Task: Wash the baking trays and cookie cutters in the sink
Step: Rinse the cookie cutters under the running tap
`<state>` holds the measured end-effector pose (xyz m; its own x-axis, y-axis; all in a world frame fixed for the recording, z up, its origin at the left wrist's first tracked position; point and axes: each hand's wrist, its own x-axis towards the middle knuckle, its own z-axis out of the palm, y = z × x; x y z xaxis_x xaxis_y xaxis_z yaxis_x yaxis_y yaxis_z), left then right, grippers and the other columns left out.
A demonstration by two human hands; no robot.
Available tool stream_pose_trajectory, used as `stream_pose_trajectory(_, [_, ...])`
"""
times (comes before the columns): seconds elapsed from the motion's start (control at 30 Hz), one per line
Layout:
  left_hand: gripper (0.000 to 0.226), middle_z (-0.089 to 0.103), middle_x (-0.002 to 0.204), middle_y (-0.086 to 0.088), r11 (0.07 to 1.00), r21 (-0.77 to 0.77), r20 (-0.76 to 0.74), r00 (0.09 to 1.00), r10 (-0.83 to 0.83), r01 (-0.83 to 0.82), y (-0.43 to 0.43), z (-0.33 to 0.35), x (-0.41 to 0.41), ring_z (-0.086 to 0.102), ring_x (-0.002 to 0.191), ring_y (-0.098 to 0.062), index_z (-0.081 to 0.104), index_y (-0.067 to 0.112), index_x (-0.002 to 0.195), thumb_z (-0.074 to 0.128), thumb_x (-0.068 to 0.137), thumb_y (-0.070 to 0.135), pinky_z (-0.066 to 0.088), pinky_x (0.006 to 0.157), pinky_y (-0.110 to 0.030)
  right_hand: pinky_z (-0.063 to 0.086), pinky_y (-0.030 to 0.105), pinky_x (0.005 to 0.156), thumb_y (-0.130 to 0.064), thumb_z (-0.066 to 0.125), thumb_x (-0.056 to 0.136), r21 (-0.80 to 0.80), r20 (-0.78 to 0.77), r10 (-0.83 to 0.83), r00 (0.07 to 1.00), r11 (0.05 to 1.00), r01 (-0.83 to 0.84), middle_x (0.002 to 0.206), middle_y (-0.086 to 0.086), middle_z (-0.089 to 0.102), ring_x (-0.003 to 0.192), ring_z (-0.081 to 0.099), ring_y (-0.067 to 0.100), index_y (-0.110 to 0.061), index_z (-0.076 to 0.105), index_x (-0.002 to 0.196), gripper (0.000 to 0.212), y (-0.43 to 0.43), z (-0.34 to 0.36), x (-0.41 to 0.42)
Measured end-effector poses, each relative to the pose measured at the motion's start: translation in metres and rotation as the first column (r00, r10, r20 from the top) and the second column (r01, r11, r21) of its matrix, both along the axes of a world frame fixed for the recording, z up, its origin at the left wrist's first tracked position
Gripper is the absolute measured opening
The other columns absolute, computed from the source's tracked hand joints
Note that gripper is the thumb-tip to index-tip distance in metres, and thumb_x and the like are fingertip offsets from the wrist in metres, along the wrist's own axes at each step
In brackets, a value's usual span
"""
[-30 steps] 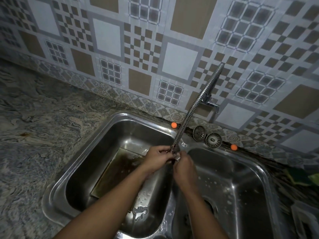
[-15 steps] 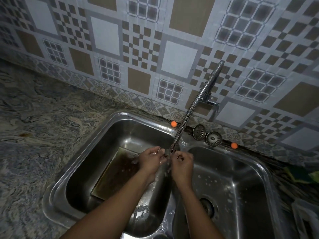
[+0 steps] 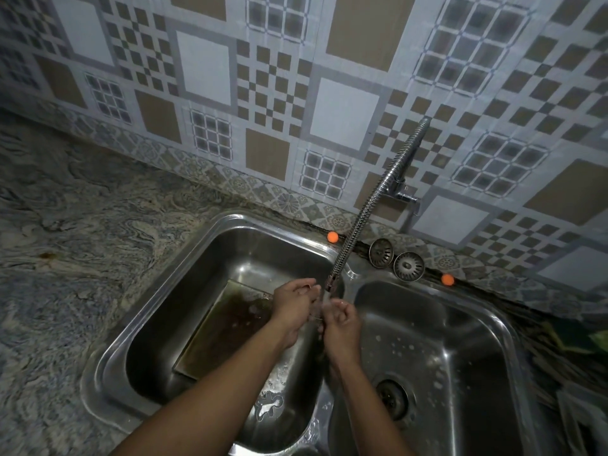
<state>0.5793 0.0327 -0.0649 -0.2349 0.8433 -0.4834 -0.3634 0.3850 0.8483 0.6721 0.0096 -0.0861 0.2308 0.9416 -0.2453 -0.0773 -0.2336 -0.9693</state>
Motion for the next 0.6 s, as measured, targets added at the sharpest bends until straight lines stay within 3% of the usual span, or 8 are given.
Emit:
stream_pose_trajectory(0.1, [0.015,0.072,0.083,-0.008,0.996,0.014,-0.066,0.994,-0.084,0.085,0.000,0.001,0.012,0.061,0.053,-0.002,0.073,0.004,0.102,0.059,0.095,0.005,0.046,0.047,-0.017,0.051,0.027,0.072,-0.020,0.058,0.096,0.061,0.140,-0.023,0.990,0.998,0.015,0.090,0.003,0.069,0.081,0.064,0.016,-0.021,0.062,0.092,0.006,0.006,0.002,-0.003])
stream_pose_trajectory(0.2, [0.021,0.075,0.091,-0.014,0.999,-0.019,0.066,0.997,-0.039,0.040,0.006,0.006,0.014,0.072,0.079,-0.019,0.071,0.004,0.107,0.064,0.088,-0.003,0.060,0.076,-0.032,0.047,0.016,0.071,-0.011,0.060,0.093,0.178,0.207,-0.076,0.975,0.983,0.039,0.091,0.000,0.067,0.080,0.062,0.003,-0.018,0.061,0.095,0.007,0.007,0.016,-0.002])
stream_pose_trajectory(0.23, [0.024,0.074,0.092,-0.016,0.999,-0.036,0.124,0.992,-0.031,0.036,0.008,0.007,0.014,0.072,0.080,-0.023,0.070,0.003,0.106,0.066,0.085,-0.007,0.060,0.079,-0.035,0.046,0.014,0.071,-0.008,0.059,0.093,0.207,0.212,-0.097,0.972,0.977,0.052,0.092,0.000,0.066,0.079,0.060,0.000,-0.015,0.061,0.096,0.008,0.007,0.020,-0.001])
stream_pose_trajectory(0.33, [0.017,0.071,0.071,-0.009,0.998,-0.009,0.156,0.986,-0.060,0.062,0.009,0.013,0.019,0.067,0.057,-0.013,0.071,0.002,0.093,0.067,0.083,-0.011,0.056,0.055,-0.022,0.049,0.024,0.079,-0.013,0.058,0.094,0.184,0.186,-0.164,0.969,0.974,0.130,0.099,0.009,0.065,0.088,0.062,0.012,-0.015,0.061,0.096,0.004,0.007,0.011,0.006])
stream_pose_trajectory(0.4, [0.008,0.070,0.063,-0.005,1.000,-0.012,0.115,0.993,0.013,-0.012,0.005,0.014,0.018,0.063,0.047,-0.008,0.071,0.000,0.091,0.068,0.085,-0.005,0.049,0.044,-0.019,0.050,0.032,0.073,-0.023,0.060,0.095,0.125,0.166,-0.127,0.978,0.986,0.107,0.090,0.010,0.067,0.079,0.063,0.018,-0.014,0.062,0.090,0.011,0.007,0.005,0.006])
stream_pose_trajectory(0.53, [0.013,0.070,0.066,-0.011,0.985,0.001,-0.026,0.985,0.172,-0.172,-0.001,-0.004,0.001,0.063,0.052,-0.017,0.070,0.000,0.085,0.077,0.083,0.011,0.047,0.044,-0.021,0.042,0.017,0.060,-0.016,0.052,0.098,0.050,0.211,-0.036,0.977,0.998,0.026,0.073,0.001,0.060,0.064,0.056,0.005,-0.010,0.056,0.080,0.019,0.006,0.010,-0.014])
stream_pose_trajectory(0.6, [0.014,0.069,0.073,-0.016,0.978,0.005,-0.037,0.977,0.210,-0.209,-0.004,-0.008,-0.008,0.060,0.050,-0.017,0.067,0.002,0.086,0.078,0.081,0.009,0.048,0.045,-0.023,0.039,0.022,0.055,-0.022,0.048,0.096,-0.058,0.180,-0.059,0.982,0.996,0.071,0.075,0.004,0.059,0.066,0.055,0.014,-0.010,0.056,0.083,0.020,0.013,0.015,-0.030])
